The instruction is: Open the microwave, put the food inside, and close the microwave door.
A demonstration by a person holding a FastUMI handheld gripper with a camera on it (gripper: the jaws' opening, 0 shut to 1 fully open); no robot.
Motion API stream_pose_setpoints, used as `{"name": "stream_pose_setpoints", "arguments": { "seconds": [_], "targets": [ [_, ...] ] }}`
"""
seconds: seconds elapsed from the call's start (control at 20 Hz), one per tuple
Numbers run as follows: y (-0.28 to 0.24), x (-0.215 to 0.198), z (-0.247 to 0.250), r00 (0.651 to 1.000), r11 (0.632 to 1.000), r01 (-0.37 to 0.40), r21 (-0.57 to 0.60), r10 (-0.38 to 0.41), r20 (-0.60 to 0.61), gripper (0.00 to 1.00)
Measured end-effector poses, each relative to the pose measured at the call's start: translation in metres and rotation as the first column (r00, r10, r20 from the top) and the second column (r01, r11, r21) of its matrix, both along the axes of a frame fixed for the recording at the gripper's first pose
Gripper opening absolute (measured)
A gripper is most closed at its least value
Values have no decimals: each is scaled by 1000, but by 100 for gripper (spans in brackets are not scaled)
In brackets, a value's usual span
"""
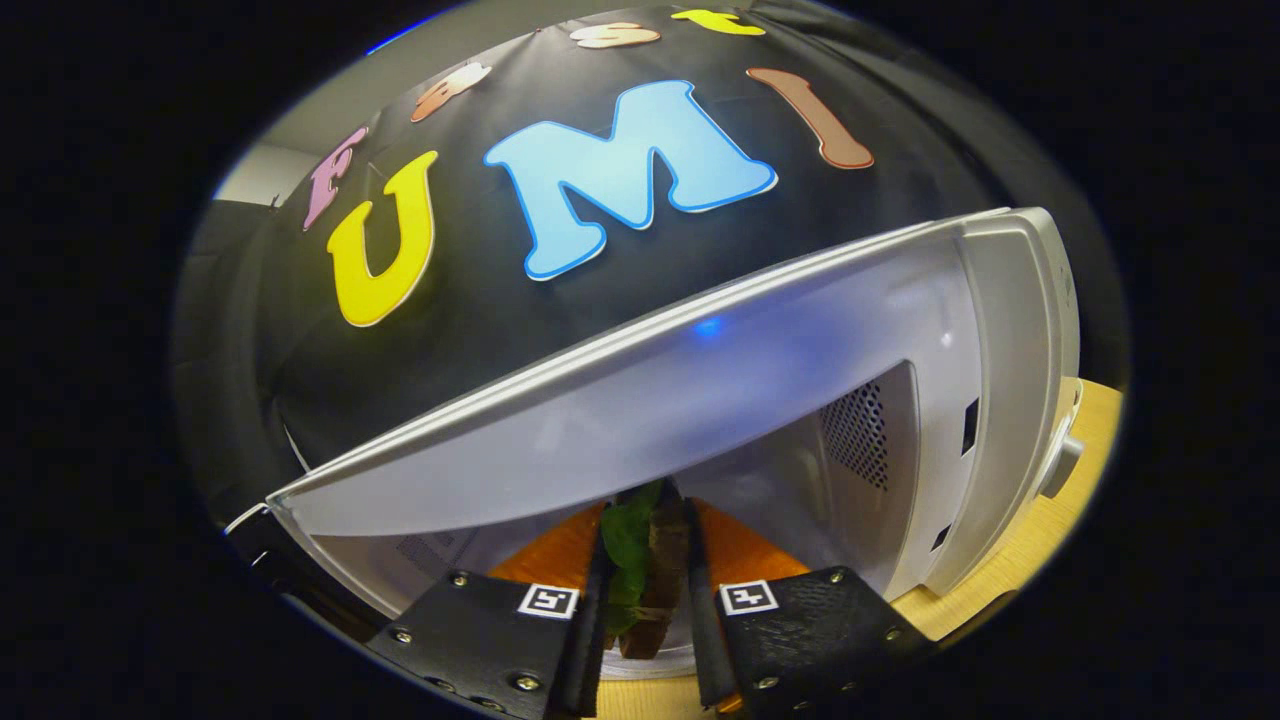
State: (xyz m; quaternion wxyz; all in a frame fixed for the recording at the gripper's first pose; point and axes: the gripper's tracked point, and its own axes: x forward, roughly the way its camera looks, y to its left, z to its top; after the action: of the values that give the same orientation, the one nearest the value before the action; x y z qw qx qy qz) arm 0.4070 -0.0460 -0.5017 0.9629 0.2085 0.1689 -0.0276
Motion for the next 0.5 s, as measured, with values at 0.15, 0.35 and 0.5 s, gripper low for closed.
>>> {"name": "stream_pose_setpoints", "arguments": {
  "seconds": [0.15,0.35,0.5],
  "targets": [
    [-19,-5,-26,991,997,35,-70,-43,-124,57],
    [-19,-23,-17,989,997,3,-73,-14,-145,59],
    [-28,-33,-18,986,979,-11,-202,-24,-167,78]
  ]
}}
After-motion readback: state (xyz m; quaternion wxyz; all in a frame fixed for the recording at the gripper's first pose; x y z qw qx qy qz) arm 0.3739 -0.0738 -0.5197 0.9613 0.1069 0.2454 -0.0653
